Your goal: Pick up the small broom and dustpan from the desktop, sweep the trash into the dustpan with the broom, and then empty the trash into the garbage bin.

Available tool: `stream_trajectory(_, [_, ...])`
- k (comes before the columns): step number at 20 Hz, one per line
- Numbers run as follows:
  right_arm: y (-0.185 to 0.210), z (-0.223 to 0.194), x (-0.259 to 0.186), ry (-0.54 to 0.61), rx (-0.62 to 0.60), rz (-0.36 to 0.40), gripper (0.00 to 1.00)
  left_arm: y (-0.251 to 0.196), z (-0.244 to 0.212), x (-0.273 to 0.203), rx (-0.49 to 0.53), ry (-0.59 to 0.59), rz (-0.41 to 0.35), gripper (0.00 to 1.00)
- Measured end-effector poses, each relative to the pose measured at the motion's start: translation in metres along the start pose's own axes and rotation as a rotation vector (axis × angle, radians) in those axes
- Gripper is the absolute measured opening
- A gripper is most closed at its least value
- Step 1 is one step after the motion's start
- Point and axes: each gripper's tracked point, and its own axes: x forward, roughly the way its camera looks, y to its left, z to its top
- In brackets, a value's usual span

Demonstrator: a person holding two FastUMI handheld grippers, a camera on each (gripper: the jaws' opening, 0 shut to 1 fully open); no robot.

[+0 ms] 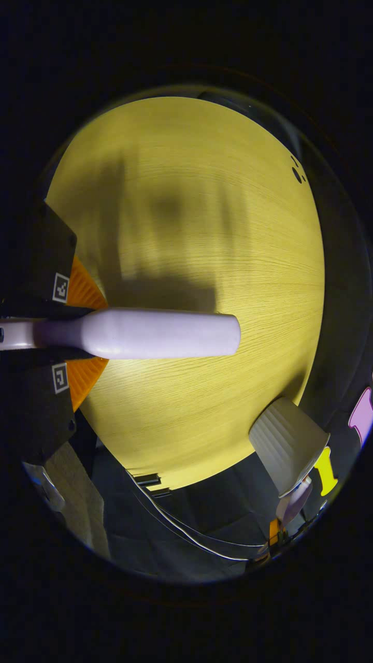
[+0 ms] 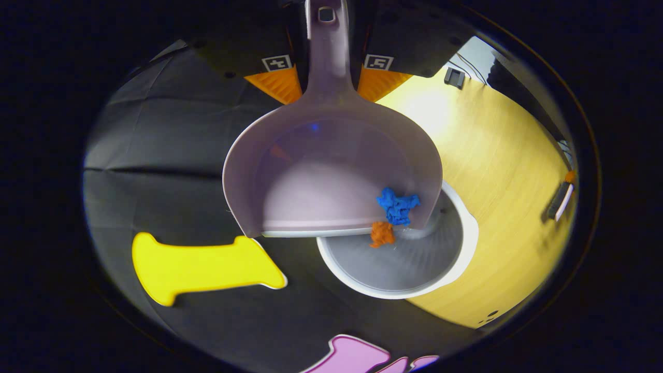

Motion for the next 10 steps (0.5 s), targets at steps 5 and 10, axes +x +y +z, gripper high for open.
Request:
stream_trajectory(5, [-0.0039,0.0116,0.0045,0.024,-0.068,-0.031,0.36,-0.0018,0.0007,0.0012,-0.010,-0.001,-0.004,0.28])
stream_trajectory(10, [-0.0040,0.0118,0.0059,0.006,-0.016,-0.004,0.36,0.0011,0.0048,0.0030,-0.007,0.001,0.010,0.28])
